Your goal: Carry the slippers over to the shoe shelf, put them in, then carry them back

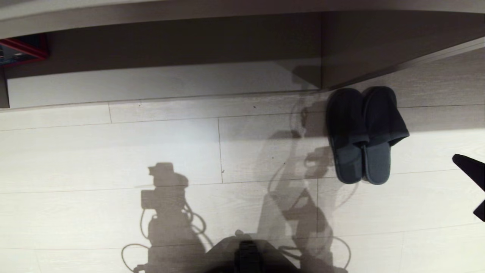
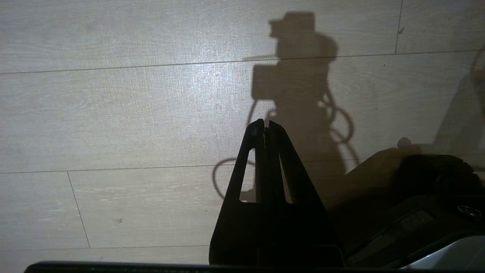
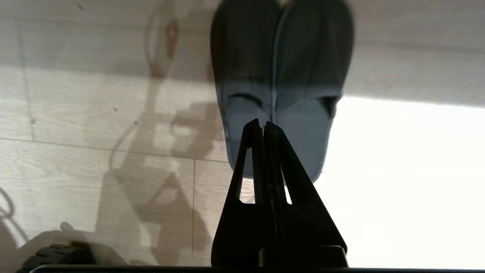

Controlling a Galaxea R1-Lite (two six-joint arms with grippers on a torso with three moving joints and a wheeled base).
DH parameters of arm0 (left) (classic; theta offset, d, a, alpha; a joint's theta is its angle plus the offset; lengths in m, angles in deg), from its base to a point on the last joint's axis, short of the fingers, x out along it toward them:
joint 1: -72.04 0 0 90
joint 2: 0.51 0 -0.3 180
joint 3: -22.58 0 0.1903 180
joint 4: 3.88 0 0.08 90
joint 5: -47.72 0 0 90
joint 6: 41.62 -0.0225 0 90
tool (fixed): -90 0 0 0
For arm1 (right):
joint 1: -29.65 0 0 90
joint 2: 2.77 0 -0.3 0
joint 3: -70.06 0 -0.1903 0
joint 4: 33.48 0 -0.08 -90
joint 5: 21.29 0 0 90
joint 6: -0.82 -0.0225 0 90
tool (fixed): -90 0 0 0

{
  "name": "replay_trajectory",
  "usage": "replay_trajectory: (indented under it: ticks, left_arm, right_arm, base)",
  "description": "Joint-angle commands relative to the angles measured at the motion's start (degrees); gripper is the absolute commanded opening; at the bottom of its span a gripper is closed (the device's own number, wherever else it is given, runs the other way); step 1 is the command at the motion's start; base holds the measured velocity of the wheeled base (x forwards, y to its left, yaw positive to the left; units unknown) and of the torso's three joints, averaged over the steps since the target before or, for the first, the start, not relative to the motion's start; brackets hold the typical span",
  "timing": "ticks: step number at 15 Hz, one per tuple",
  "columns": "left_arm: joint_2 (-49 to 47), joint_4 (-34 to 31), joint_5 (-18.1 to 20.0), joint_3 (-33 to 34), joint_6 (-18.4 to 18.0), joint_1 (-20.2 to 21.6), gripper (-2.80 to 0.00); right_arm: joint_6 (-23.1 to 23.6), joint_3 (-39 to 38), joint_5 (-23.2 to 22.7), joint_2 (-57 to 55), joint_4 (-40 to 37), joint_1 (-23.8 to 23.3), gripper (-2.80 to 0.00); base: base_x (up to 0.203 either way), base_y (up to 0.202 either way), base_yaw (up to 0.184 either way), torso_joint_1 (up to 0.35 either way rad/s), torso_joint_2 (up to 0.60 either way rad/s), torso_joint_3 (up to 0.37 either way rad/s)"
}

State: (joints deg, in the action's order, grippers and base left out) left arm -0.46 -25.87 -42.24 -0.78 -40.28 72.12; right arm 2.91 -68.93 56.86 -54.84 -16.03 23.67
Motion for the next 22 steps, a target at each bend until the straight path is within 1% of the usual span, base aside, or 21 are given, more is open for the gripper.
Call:
replay_trajectory:
  ticks: [1, 6, 8, 9, 10, 11, 12, 13, 15, 16, 17, 18, 21, 22]
  left_arm:
    - [0.0, 0.0, 0.0, 0.4, -0.1, 0.0, -2.80]
    - [0.0, 0.0, 0.0, 0.4, -0.1, 0.0, -2.80]
    - [0.0, 0.0, 0.0, 0.4, -0.1, 0.0, -2.80]
    - [0.0, 0.0, 0.0, 0.4, -0.1, 0.0, -2.80]
    - [0.0, 0.0, 0.0, 0.4, -0.1, 0.0, -2.80]
    - [0.0, 0.0, 0.0, 0.4, -0.1, 0.0, -2.80]
    - [0.0, 0.0, 0.0, 0.4, -0.1, 0.0, -2.80]
    - [0.0, 0.0, 0.0, 0.4, -0.2, 0.0, -2.80]
    - [0.0, 0.0, 0.0, 0.4, -0.1, 0.0, -2.80]
    - [0.0, 0.0, 0.0, 0.4, -0.1, 0.0, -2.80]
    - [0.0, 0.0, 0.0, 0.4, -0.1, 0.0, -2.80]
    - [0.0, 0.0, 0.0, 0.4, -0.1, 0.0, -2.80]
    - [0.0, 0.0, 0.0, 0.4, -0.1, 0.0, -2.80]
    - [0.0, 0.0, 0.0, 0.4, -0.1, 0.0, -2.80]
  right_arm:
    - [0.4, 1.4, 0.1, 14.6, -7.3, 0.0, -2.80]
    - [0.7, 4.2, 0.6, 30.5, -21.9, -0.1, -2.80]
    - [0.7, 3.4, 0.8, 35.6, -25.2, -0.6, -2.80]
    - [0.7, 1.8, 0.8, 36.1, -24.7, -0.7, -2.80]
    - [-0.1, 0.3, 0.6, 36.1, -22.4, -0.7, -2.80]
    - [-1.6, 0.2, -0.8, 36.1, -21.3, -0.2, -2.80]
    - [-1.9, 0.6, -1.0, 36.2, -21.6, 0.8, -2.80]
    - [-1.9, 0.1, -1.1, 36.2, -21.5, 0.9, -2.80]
    - [-0.2, -4.2, -1.0, 36.2, -19.7, 0.9, -2.80]
    - [0.2, -7.1, -1.3, 36.2, -16.4, 0.9, -2.80]
    - [-1.0, -9.4, -2.7, 36.2, -12.0, 0.9, -2.80]
    - [-2.9, -9.8, -3.6, 36.2, -11.3, 0.9, -2.80]
    - [-3.3, -9.9, -5.2, 36.3, -14.4, 1.4, -2.80]
    - [-3.4, -9.6, -5.2, 37.5, -16.6, 3.8, -2.80]
  base:
    - [0.000, 0.000, 0.000, 0.000, 0.00, 0.000]
    - [0.000, 0.000, 0.000, 0.000, 0.00, 0.000]
    - [0.000, 0.000, 0.000, 0.000, 0.00, 0.000]
    - [0.000, 0.000, 0.000, 0.000, 0.00, 0.000]
    - [0.000, 0.000, 0.000, 0.000, 0.00, 0.000]
    - [0.000, 0.000, 0.000, 0.000, 0.00, 0.000]
    - [0.000, 0.000, 0.000, 0.000, 0.00, 0.000]
    - [0.000, 0.000, 0.000, 0.000, 0.00, 0.000]
    - [0.000, 0.000, 0.000, 0.000, 0.00, 0.000]
    - [0.000, 0.000, 0.000, 0.000, 0.00, 0.000]
    - [0.000, 0.000, 0.000, 0.000, 0.00, 0.000]
    - [0.000, 0.000, 0.000, 0.000, 0.00, 0.000]
    - [0.000, 0.000, 0.000, 0.000, 0.00, 0.000]
    - [0.000, 0.000, 0.000, 0.000, 0.00, 0.000]
